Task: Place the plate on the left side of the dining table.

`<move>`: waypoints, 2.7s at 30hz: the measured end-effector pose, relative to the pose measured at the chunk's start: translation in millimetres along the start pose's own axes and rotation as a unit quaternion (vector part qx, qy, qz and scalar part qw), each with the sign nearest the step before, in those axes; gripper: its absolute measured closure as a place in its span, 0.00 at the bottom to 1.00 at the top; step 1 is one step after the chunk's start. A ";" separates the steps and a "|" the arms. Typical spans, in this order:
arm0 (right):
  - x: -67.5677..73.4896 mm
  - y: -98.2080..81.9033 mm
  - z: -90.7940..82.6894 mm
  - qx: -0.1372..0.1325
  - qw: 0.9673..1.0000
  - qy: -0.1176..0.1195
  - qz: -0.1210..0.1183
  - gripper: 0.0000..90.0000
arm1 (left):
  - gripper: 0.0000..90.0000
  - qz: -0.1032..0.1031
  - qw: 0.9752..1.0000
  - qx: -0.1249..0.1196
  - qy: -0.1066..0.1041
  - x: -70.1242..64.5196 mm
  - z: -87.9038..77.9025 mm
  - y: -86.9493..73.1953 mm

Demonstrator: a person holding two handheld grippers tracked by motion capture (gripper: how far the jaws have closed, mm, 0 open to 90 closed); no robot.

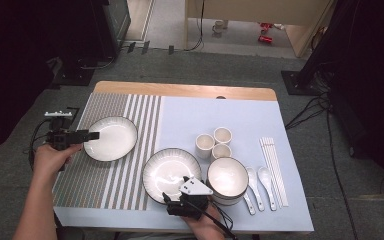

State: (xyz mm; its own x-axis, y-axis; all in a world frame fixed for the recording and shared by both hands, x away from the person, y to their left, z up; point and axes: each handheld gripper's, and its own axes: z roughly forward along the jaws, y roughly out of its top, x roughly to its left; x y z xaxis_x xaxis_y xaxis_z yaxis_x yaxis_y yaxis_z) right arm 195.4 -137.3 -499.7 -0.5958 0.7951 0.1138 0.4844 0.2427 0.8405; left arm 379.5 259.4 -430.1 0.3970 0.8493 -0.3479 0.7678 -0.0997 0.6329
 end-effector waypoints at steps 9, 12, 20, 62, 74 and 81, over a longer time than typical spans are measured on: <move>2.5 -0.2 -0.4 -0.001 1.000 -0.003 -0.010 0.24 | 0.45 0.029 1.000 -0.005 -0.004 -18.5 -0.4 -2.3; 2.6 -0.2 -0.4 0.000 1.000 -0.004 -0.010 0.24 | 0.44 0.044 0.999 -0.005 -0.002 -24.5 -0.2 -6.1; 2.6 0.0 -0.3 0.000 1.000 -0.004 -0.010 0.24 | 0.42 0.070 0.998 -0.008 -0.002 -35.3 3.0 -13.8; 3.1 -0.2 -0.7 0.000 1.000 -0.004 -0.013 0.27 | 0.36 0.142 0.990 -0.006 -0.022 -84.7 20.4 -42.8; 3.0 -0.9 -2.7 0.001 1.000 -0.007 -0.015 0.31 | 0.35 0.155 0.988 -0.005 -0.019 -93.5 26.1 -46.8; 2.2 -0.7 -3.6 0.003 1.000 -0.002 -0.010 0.30 | 0.34 0.158 0.987 -0.002 -0.025 -97.1 23.5 -55.6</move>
State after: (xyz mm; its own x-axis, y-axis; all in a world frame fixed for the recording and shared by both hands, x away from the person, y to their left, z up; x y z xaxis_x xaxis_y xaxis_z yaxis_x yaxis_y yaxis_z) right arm 191.4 -137.7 -498.2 -0.6022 0.7926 0.0954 0.4769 0.2613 0.8392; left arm 310.0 170.3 -447.7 0.6408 0.7497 -0.1652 0.5989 -0.3536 0.7185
